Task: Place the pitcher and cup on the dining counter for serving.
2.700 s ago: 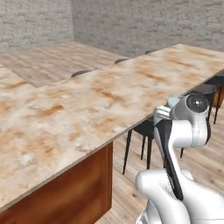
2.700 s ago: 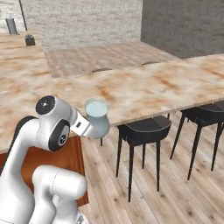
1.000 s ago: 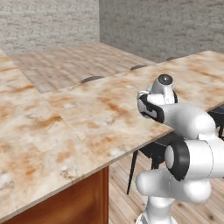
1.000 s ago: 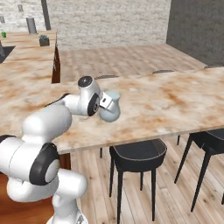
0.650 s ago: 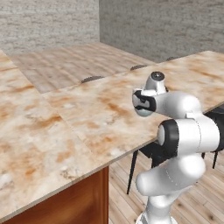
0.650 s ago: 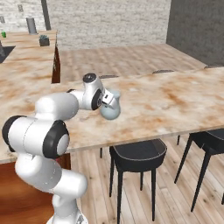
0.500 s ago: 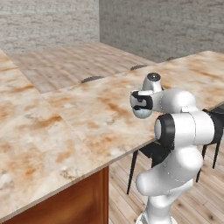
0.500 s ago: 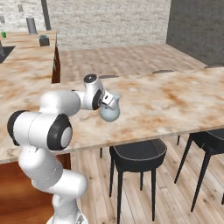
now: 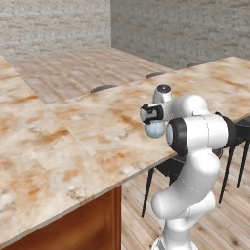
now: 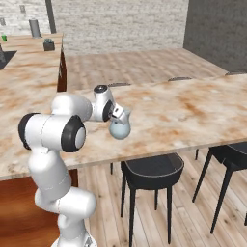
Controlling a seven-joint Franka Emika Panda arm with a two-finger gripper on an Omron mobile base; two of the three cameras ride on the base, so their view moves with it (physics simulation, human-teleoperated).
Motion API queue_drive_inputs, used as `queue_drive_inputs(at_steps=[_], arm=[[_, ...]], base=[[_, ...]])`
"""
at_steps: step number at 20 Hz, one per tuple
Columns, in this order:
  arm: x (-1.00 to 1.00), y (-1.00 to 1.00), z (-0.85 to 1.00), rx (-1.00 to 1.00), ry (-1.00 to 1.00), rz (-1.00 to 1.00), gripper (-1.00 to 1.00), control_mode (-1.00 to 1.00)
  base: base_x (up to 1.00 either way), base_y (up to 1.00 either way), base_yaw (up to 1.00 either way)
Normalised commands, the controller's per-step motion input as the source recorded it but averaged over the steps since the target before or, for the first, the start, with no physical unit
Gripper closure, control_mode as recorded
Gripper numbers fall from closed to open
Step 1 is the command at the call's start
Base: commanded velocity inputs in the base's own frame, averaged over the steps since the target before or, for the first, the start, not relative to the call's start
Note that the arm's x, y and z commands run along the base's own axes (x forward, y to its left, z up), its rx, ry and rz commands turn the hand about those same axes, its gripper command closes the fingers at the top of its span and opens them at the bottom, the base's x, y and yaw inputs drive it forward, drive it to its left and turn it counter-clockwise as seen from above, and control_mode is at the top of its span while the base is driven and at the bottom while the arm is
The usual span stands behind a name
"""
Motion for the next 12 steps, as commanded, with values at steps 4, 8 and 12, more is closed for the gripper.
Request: queue_drive_inputs(at_steps=[4,8,12], arm=[[0.0,0.0,-0.4,0.0,0.0,0.0,1.0,-1.0],[0.0,0.0,-0.02,0.0,0.0,0.0,-1.0,-1.0],[-0.28,0.0,0.1,0.0,-0.06,0.0,-1.0,-1.0]], base=[[0.0,0.0,0.0],[0.0,0.0,0.0],[0.0,0.0,0.0]])
